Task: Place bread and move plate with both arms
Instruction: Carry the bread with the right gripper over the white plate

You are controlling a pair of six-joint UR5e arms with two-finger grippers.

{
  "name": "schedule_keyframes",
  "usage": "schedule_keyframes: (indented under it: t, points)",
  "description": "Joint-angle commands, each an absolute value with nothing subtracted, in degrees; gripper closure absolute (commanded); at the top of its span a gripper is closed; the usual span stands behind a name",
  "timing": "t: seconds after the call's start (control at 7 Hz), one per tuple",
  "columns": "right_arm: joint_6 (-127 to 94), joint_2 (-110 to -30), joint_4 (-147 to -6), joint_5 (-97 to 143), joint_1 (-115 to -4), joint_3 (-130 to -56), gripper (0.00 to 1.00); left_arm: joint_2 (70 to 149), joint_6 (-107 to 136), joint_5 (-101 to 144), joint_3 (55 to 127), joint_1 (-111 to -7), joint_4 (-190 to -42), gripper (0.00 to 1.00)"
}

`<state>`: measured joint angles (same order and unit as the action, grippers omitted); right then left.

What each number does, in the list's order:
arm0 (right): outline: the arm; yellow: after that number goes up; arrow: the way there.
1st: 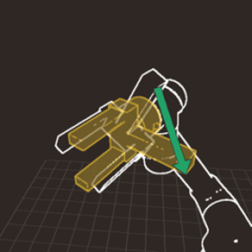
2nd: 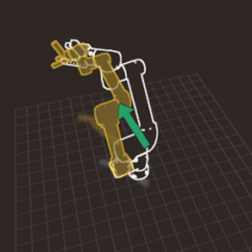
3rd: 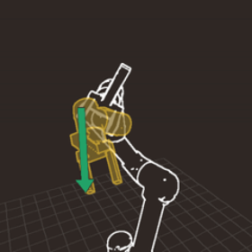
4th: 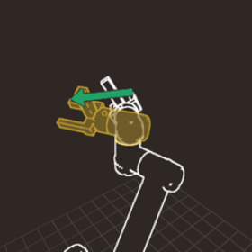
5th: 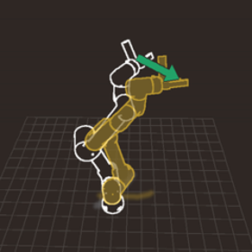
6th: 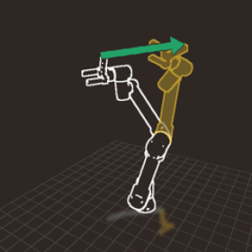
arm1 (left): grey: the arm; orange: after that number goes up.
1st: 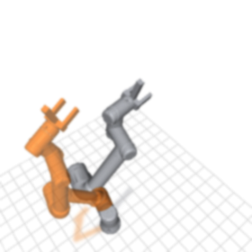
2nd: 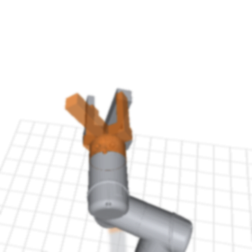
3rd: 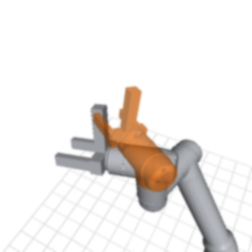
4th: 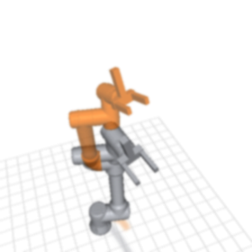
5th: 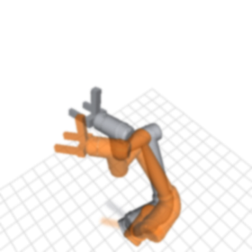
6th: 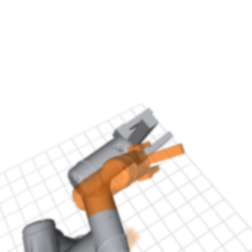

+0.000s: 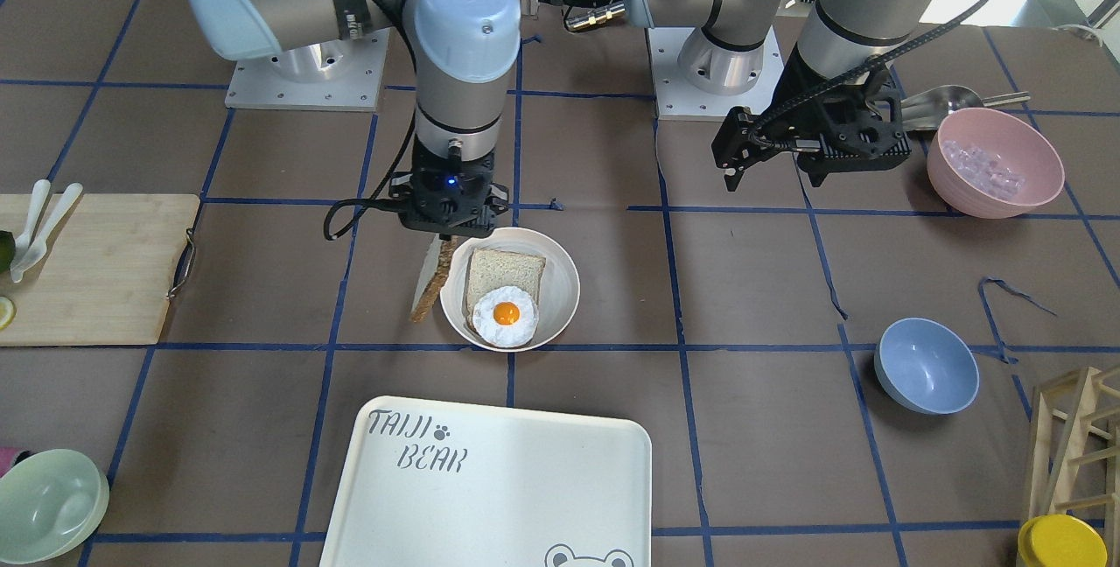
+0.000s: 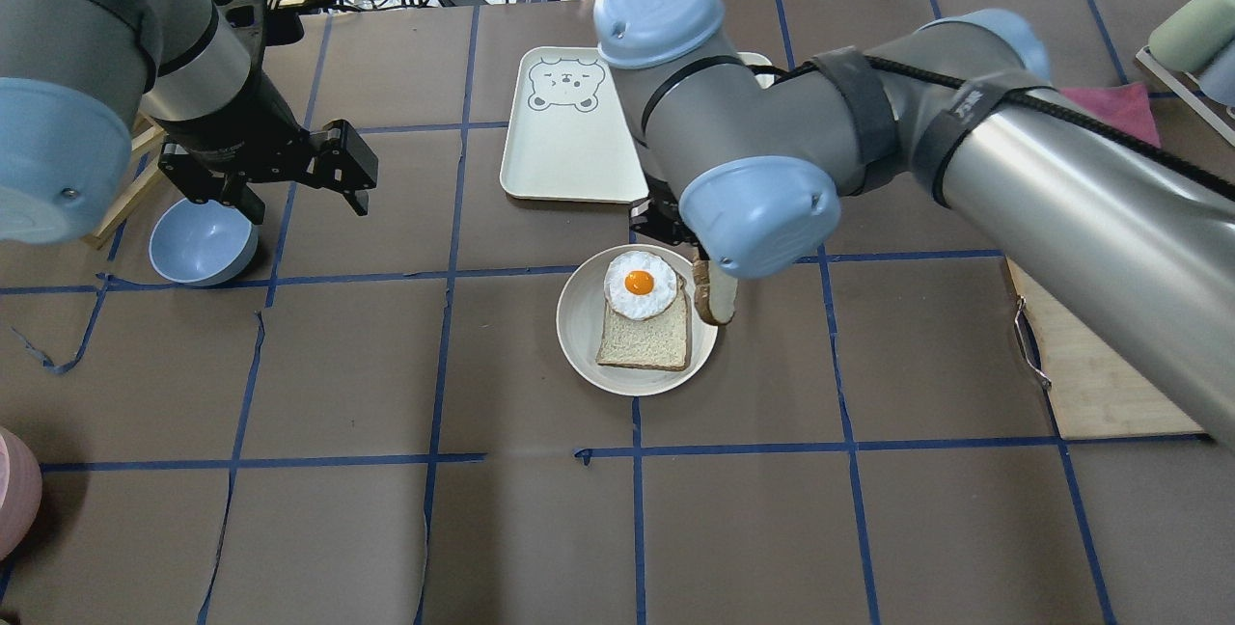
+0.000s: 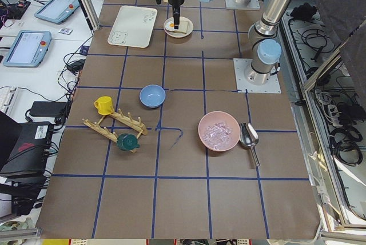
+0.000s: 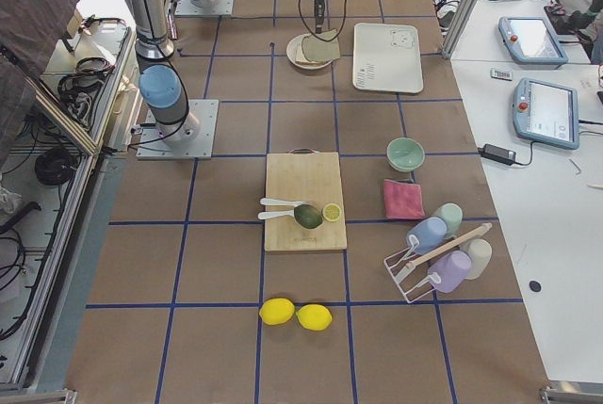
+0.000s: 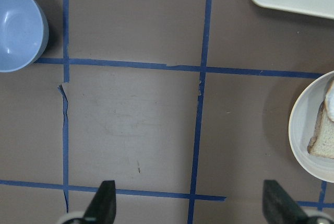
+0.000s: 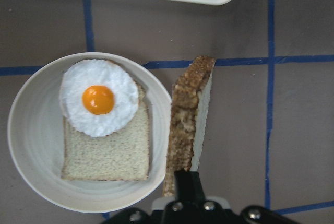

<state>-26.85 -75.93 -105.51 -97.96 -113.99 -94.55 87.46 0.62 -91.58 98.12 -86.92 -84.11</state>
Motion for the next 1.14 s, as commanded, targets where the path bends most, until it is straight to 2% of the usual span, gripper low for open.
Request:
schedule_keyframes:
  t: [0.0,1.0]
  points:
    - [-32.08,-73.13,-109.15,-95.01,-116.98,-94.48,1.0,87.45,0.62,-91.58,98.09,-86.92,-84.11,0.0]
    - [-30.85,-71.9,-108.63,-95.98,-117.07,-95.01,1.0,87.45,0.7,-91.58,98.0,-86.92,-84.11,0.0]
